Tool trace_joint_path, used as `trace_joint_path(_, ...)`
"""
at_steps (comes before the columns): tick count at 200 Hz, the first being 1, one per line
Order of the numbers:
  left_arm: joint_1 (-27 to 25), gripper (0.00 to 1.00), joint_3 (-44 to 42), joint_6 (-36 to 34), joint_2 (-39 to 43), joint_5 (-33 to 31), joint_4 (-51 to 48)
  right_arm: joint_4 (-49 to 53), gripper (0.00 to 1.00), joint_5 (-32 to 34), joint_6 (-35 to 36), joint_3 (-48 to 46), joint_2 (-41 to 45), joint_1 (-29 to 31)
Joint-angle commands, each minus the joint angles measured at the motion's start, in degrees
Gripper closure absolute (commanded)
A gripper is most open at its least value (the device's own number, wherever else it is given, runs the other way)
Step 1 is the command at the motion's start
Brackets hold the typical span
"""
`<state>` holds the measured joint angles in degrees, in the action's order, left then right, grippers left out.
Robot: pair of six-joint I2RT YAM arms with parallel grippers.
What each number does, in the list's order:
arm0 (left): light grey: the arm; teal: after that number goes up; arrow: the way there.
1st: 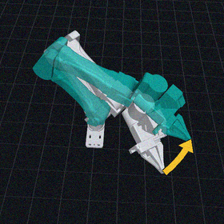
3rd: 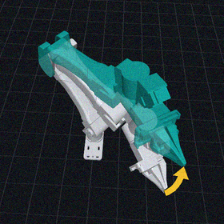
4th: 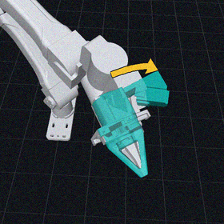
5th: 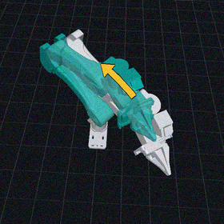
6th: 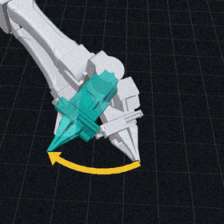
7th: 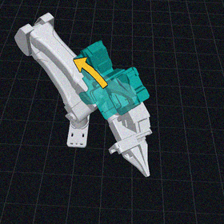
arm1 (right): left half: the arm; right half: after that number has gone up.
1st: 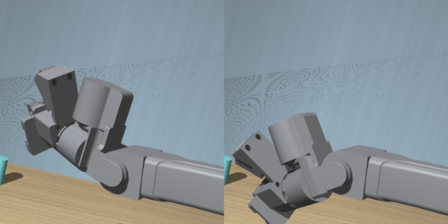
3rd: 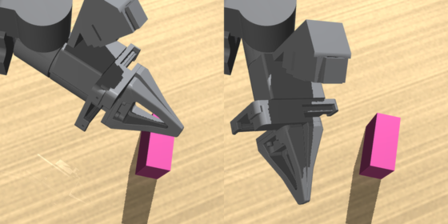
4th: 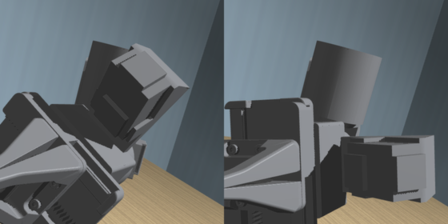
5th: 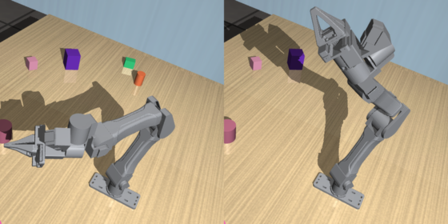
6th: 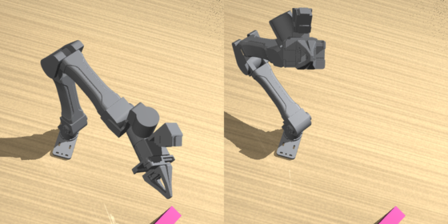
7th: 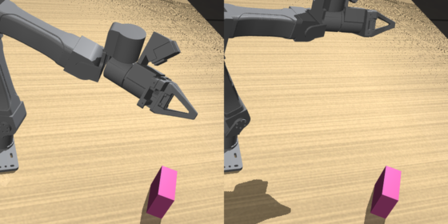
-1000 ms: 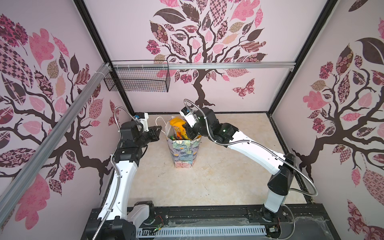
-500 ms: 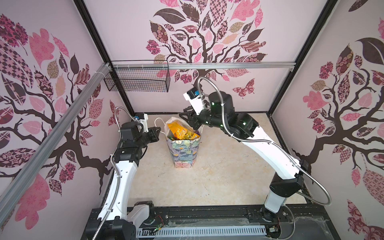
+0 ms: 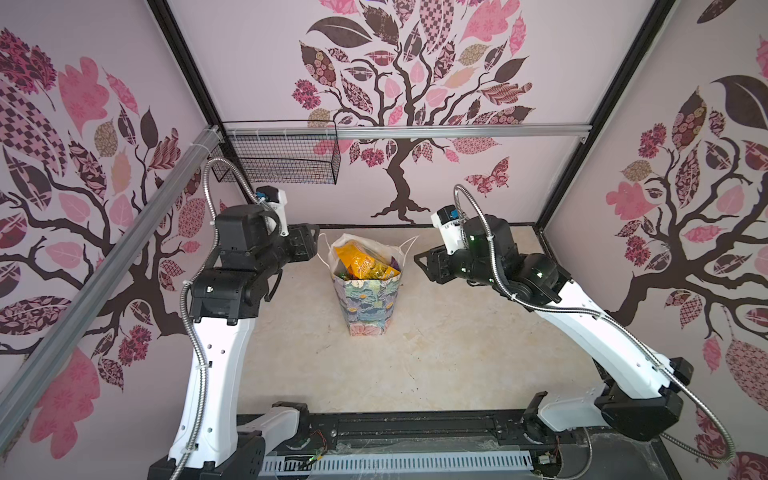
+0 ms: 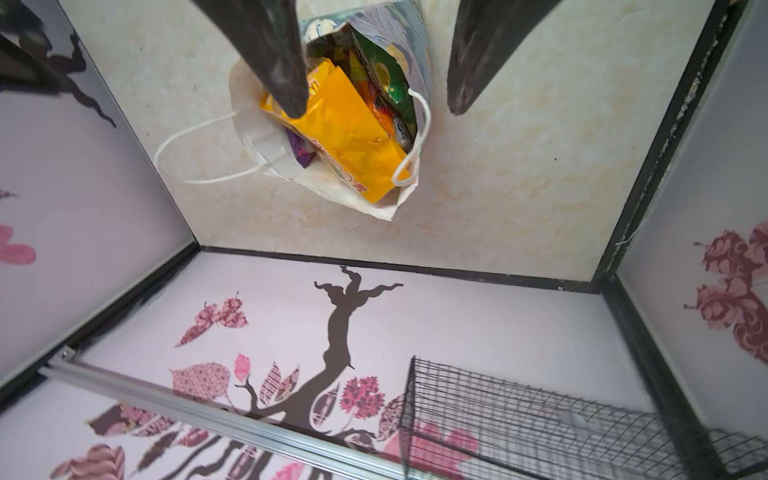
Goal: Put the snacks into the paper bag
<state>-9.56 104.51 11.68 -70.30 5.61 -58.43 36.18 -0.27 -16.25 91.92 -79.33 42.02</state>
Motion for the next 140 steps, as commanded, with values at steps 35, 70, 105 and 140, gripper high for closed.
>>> trace_joint_path(35, -10.99, 0.34, 13.18, -3.92, -9.49, -5.45, -17.83, -8.00, 0.44, -6.42, -2.08, 0.98, -6.90, -2.13)
trace_joint_path(70, -12.76, 0.34, 12.92, -4.17, -13.72, -2.27, -17.78, -9.59, 0.45, -6.41, -1.37, 3.06, -10.54, -2.35)
trace_joint_path(105, -12.84, 0.35, 13.58, -4.15, -17.29, -4.03, -17.09, -8.51, 0.56, -5.27, -0.51, 5.64, -13.35, -2.53)
trace_joint_path(140, -12.92, 0.38, 14.25, -4.69, -21.40, -3.06, -16.19, -8.94, 0.77, -5.13, -0.37, 5.56, -12.89, -2.56)
